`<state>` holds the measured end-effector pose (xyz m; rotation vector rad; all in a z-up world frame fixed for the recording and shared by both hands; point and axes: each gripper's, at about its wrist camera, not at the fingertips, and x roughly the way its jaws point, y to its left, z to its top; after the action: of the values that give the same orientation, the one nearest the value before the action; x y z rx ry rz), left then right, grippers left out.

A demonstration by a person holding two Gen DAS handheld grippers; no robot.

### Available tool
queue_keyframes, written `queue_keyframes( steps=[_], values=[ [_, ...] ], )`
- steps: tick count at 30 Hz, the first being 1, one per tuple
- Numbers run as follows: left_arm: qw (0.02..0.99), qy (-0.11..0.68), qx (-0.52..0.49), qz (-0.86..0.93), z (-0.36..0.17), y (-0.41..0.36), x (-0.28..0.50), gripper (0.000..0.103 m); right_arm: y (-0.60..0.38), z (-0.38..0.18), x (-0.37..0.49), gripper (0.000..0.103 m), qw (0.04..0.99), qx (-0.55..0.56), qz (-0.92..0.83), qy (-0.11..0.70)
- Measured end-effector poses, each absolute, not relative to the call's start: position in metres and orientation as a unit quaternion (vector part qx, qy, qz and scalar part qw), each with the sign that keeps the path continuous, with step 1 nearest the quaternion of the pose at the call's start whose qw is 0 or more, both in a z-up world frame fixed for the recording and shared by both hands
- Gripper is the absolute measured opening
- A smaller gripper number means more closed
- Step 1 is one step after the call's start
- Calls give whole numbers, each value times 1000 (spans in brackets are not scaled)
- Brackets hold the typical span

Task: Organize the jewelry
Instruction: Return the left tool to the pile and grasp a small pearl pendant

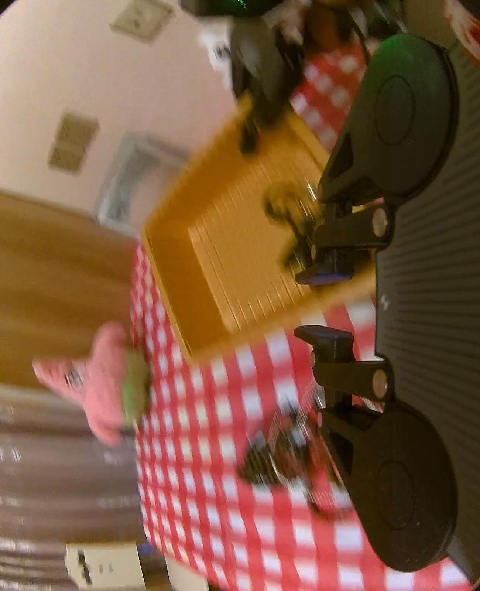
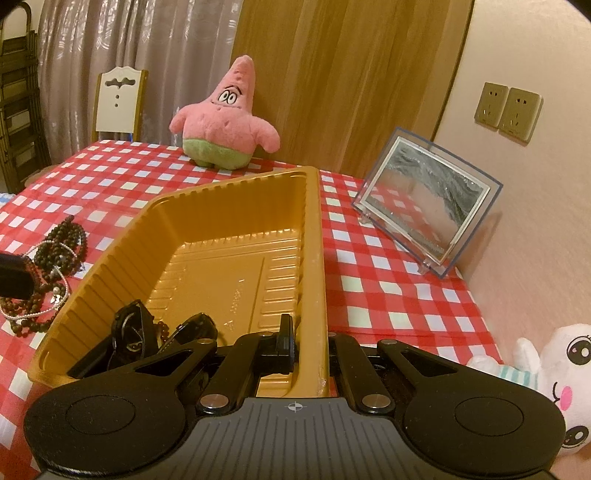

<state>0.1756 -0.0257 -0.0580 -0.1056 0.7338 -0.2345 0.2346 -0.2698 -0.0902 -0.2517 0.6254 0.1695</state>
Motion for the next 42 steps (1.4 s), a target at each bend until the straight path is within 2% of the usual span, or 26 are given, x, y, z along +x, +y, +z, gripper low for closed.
queue_keyframes(
  steps=[9, 24, 31, 42],
  values=[
    [919, 392, -32, -34, -77, 7, 174, 19, -270, -90, 235, 3, 940, -124, 83, 306],
    [908, 419, 8, -25, -109, -8, 216, 19, -270, -90, 235, 3, 940, -123, 83, 307],
    [902, 431, 16, -20, -119, -13, 233, 14, -270, -90, 235, 3, 940, -122, 83, 307],
    [897, 441, 23, -19, -128, -16, 246, 13, -271, -92, 235, 3, 940, -120, 80, 310]
  ],
)
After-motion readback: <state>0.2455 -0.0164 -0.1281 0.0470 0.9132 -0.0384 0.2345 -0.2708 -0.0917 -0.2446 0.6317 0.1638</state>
